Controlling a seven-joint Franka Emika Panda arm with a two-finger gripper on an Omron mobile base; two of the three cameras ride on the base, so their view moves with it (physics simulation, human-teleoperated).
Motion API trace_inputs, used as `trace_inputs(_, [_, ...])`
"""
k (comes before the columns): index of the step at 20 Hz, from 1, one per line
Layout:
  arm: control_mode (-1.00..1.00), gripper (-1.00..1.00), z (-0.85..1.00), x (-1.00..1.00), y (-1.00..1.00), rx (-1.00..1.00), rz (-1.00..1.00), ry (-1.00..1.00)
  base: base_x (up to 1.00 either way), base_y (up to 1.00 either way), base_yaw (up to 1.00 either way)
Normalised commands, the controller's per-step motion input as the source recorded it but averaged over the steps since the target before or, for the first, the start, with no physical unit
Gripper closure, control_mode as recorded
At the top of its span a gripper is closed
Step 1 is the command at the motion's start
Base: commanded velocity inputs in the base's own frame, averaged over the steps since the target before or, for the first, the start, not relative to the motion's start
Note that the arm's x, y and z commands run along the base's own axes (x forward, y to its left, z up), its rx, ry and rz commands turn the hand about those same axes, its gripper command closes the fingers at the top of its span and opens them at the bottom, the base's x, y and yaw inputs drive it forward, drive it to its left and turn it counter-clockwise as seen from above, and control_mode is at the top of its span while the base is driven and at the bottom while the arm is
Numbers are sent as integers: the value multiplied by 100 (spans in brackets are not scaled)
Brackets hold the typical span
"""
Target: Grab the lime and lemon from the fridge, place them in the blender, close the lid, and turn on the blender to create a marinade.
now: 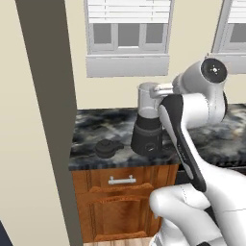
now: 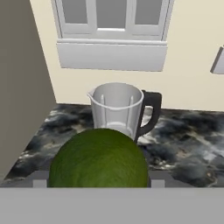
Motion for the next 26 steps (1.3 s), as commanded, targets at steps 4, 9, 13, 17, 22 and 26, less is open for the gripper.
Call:
trace_inputs(4, [-100, 100, 26, 52, -7, 1, -2, 0, 0, 0, 0])
trace_inputs(9, [-100, 100, -2, 65, -13, 1, 0, 1, 0, 0, 0])
trace_inputs(13, [-100, 100, -37, 61, -11, 0, 0, 0, 0, 0, 0])
trace_inputs(17, [-100, 100, -63, 48, -5, 0, 0, 0, 0, 0, 0])
trace_inputs(22, [-100, 100, -47, 46, -8, 0, 0, 0, 0, 0, 0])
trace_inputs(26, [-100, 100, -1, 54, -13, 3, 0, 6, 0, 0, 0])
